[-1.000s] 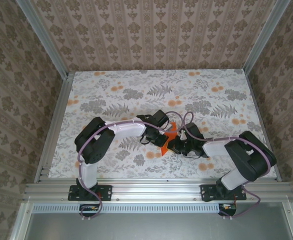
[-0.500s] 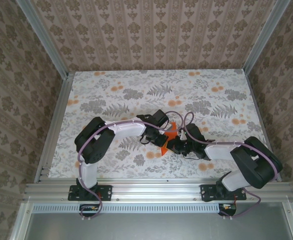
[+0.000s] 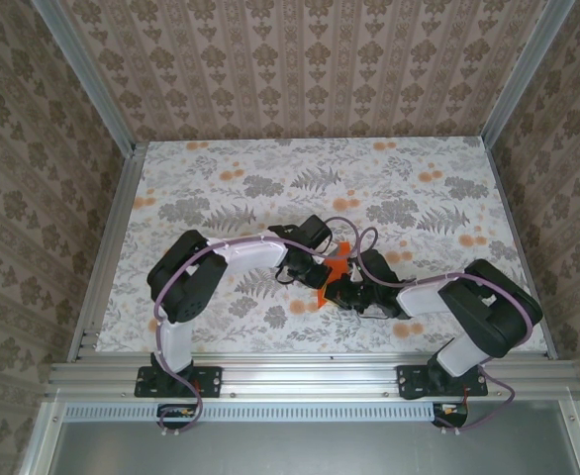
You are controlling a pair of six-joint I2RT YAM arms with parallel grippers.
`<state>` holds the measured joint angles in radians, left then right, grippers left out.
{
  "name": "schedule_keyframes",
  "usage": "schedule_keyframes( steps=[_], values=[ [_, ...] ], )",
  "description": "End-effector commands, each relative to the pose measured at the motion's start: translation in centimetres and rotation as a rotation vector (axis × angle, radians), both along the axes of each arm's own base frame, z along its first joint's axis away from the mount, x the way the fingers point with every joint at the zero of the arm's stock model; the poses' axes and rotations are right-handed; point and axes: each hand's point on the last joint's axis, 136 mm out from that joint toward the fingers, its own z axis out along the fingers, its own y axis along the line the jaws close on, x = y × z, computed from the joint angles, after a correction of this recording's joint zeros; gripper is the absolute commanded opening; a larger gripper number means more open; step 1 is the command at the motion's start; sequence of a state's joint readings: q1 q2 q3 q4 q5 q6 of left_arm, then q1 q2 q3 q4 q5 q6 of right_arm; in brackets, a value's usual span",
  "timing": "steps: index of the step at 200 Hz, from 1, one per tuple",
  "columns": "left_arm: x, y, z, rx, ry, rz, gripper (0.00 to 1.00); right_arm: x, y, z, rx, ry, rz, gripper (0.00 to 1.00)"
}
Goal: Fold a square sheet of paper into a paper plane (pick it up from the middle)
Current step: Third fold the triangle at the center of the table.
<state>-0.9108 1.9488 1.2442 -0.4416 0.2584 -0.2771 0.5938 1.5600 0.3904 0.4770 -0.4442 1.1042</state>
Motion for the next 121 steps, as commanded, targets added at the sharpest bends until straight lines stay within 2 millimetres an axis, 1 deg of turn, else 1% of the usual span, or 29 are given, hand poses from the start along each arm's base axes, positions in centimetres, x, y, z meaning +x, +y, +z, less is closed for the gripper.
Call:
schedule_keyframes(
  steps=[1,31,54,88,121],
  values=[
    [-1.0,2.3,-3.3,0.113,0.048,0.012,0.02,-0.6,-0.6,-1.0,-0.030,0.023,-0.023,0.09],
    [-0.9,2.4,-3.4,0.114,0.049,0.015,0.00,-0.9,-0.6,0.6,-0.025,-0.004,-0.013,0.09],
    [-0.8,2.4,-3.4,0.111,0.052,0.018,0.00,-1.3,-0.5,1.0,-0.033,-0.011,-0.011,0.09],
    [-0.7,2.3,-3.3,0.105,0.055,0.019,0.00,-1.2,0.5,0.9,-0.034,-0.014,0.002,0.09],
    [-0.7,2.3,-3.5,0.103,0.060,0.021,0.00,-1.1,1.3,-0.2,-0.046,0.001,0.010,0.09]
  ],
)
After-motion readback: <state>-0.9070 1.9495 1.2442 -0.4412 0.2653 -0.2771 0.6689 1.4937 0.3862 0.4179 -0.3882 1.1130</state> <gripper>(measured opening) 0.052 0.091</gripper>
